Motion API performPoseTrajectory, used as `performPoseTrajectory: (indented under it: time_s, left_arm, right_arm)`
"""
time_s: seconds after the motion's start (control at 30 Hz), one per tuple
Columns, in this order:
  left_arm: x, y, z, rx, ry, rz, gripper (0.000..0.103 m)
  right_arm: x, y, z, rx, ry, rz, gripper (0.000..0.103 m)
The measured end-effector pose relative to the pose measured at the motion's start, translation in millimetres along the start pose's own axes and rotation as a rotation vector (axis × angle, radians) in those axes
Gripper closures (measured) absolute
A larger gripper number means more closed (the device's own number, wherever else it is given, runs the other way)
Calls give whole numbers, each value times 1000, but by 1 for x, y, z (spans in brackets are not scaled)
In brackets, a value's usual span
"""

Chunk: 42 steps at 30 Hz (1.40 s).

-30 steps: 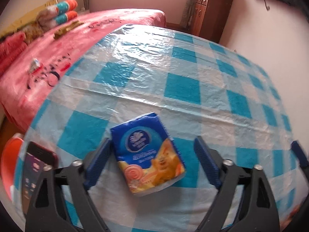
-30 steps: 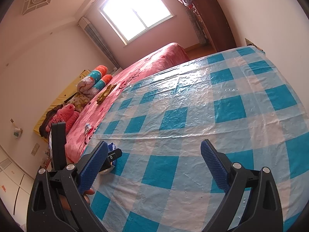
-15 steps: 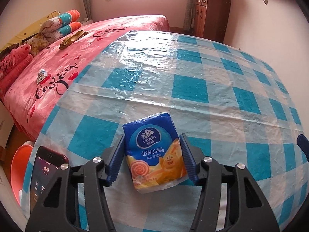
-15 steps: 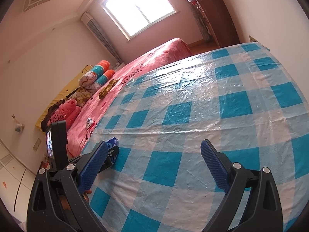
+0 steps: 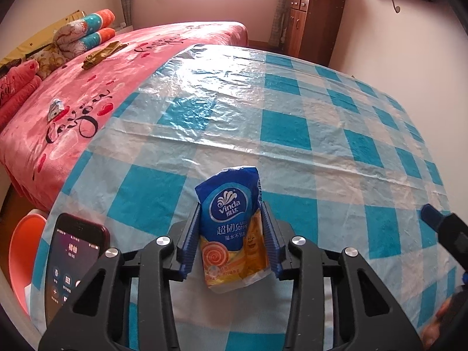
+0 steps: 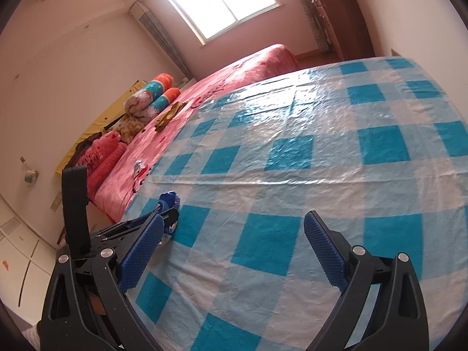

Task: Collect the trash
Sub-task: 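Lift the blue tissue pack off the table with the left tool, then carry the tissue pack over the bucket with the left tool while the right tool grips the phone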

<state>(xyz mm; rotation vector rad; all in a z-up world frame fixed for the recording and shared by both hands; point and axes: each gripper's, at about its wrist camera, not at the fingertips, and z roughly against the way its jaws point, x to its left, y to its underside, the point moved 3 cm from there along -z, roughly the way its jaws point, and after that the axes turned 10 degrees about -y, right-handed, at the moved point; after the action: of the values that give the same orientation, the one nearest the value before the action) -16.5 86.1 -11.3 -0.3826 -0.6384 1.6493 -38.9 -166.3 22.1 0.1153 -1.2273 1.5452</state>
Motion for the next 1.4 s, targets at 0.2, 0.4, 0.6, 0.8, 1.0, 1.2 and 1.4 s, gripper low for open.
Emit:
performPoseTrajectory:
  time_s: [0.2,0.4,0.6,0.8,1.0,1.2,1.4]
  left_arm:
    - [6,12,9,7,56,-13,64]
    - [16,23,25,0,101,-15,64]
    - [30,30,43,-19,127,-7,64]
    - [50,35,57,-33,137,16,64]
    - [72,41,68,-43,144,40,64]
    - [90,45,78,-61,144,57,64]
    - [110,48,83,-73,142,85,64]
  right_arm:
    - [9,4,-14,47,-71,-10,8]
    - [17,8,-26,86,-94,-19,8]
    - [40,15,-38,115,-49,64,27]
    - [67,29,-56,146,-19,135,53]
    - [88,35,-65,155,-27,181,66]
    - [116,39,-75,166,-53,225,67]
    - [140,42,-82,184,-63,267,70]
